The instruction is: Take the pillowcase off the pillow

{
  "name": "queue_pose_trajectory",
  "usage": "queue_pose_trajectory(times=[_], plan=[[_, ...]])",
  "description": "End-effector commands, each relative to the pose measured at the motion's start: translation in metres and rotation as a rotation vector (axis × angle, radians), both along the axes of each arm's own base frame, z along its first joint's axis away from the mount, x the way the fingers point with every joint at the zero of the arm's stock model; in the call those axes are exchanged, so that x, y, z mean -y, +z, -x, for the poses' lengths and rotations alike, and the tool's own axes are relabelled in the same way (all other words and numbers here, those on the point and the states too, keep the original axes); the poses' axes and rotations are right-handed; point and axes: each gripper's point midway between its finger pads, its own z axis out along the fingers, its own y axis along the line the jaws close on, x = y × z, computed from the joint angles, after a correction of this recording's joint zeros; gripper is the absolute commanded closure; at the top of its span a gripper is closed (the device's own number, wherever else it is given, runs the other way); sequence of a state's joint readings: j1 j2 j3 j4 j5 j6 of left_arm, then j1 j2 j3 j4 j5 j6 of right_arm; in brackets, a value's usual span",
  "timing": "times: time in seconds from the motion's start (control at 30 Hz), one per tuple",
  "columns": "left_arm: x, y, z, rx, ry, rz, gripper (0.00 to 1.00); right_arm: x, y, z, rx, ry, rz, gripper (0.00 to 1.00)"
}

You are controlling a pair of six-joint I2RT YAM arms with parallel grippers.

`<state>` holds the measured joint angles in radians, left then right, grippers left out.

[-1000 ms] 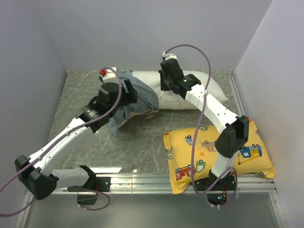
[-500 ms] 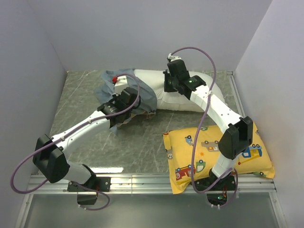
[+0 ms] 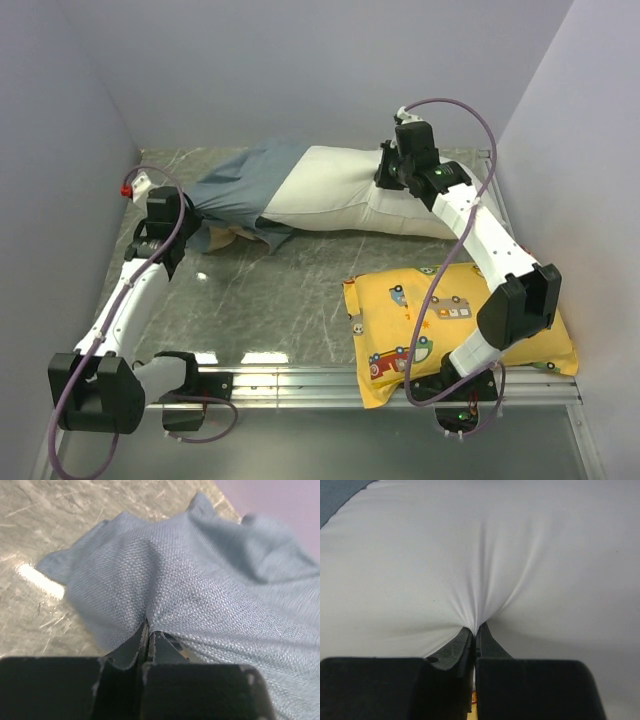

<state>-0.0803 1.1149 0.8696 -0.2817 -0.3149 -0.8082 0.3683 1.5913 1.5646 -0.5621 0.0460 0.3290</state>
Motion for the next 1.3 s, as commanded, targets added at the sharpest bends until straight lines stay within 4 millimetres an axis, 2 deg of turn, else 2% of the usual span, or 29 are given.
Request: queue_pose_trajectory(times=[0.0, 0.13, 0.17, 0.27, 0.33, 0.4, 0.43, 0.53, 0.63, 0.7, 0.8, 0.97, 1.0, 1.03, 1.2, 1.27], plan=[[-0.007, 0.033, -0.011, 0.103, -0.010, 0.014, 0.99, 0.020, 0.072, -0.005, 0.213, -0.067, -0.057, 1.00], [0.001, 0.034, -0.018, 0.095, -0.062, 0.016, 1.00, 0.019, 0.060, -0.006, 0.188, -0.064, -0.042, 1.00], [-0.002, 0.035, -0.019, 0.096, -0.049, 0.005, 0.99, 0.019, 0.052, -0.005, 0.171, -0.062, -0.041, 1.00], [-0.020, 0.045, -0.022, 0.081, 0.019, -0.040, 0.99, 0.020, 0.046, 0.004, 0.172, -0.058, -0.054, 1.00], [-0.036, 0.058, -0.030, 0.116, 0.056, -0.019, 1.00, 0.023, 0.046, 0.009, 0.183, -0.071, -0.063, 1.00], [-0.038, 0.061, -0.036, 0.139, 0.047, 0.033, 1.00, 0.028, 0.048, 0.018, 0.195, -0.078, -0.071, 1.00], [-0.047, 0.061, -0.043, 0.137, 0.068, 0.043, 0.99, 0.032, 0.048, 0.019, 0.194, -0.084, -0.072, 1.00], [-0.064, 0.051, -0.057, 0.108, 0.112, 0.064, 1.00, 0.042, 0.055, 0.029, 0.203, -0.092, -0.086, 1.00], [-0.072, 0.036, -0.064, 0.070, 0.120, 0.084, 1.00, 0.045, 0.056, 0.034, 0.210, -0.078, -0.113, 1.00], [-0.072, 0.027, -0.066, 0.065, 0.124, 0.099, 0.99, 0.047, 0.065, 0.037, 0.231, -0.076, -0.131, 1.00], [-0.069, 0.016, -0.069, 0.059, 0.120, 0.123, 1.00, 0.039, 0.079, 0.040, 0.244, -0.027, -0.182, 1.00], [-0.067, -0.017, -0.078, -0.002, 0.125, 0.155, 1.00, 0.029, 0.126, 0.047, 0.314, 0.055, -0.257, 1.00], [-0.066, -0.029, -0.078, -0.024, 0.134, 0.172, 1.00, 0.030, 0.133, 0.049, 0.322, 0.062, -0.268, 1.00], [-0.066, -0.032, -0.080, -0.018, 0.135, 0.180, 1.00, 0.030, 0.147, 0.049, 0.345, 0.067, -0.283, 1.00], [-0.059, -0.067, -0.085, -0.057, 0.137, 0.249, 1.00, 0.029, 0.182, 0.053, 0.387, 0.106, -0.356, 1.00], [-0.057, -0.073, -0.087, -0.056, 0.137, 0.265, 1.00, 0.028, 0.196, 0.056, 0.410, 0.121, -0.377, 1.00]])
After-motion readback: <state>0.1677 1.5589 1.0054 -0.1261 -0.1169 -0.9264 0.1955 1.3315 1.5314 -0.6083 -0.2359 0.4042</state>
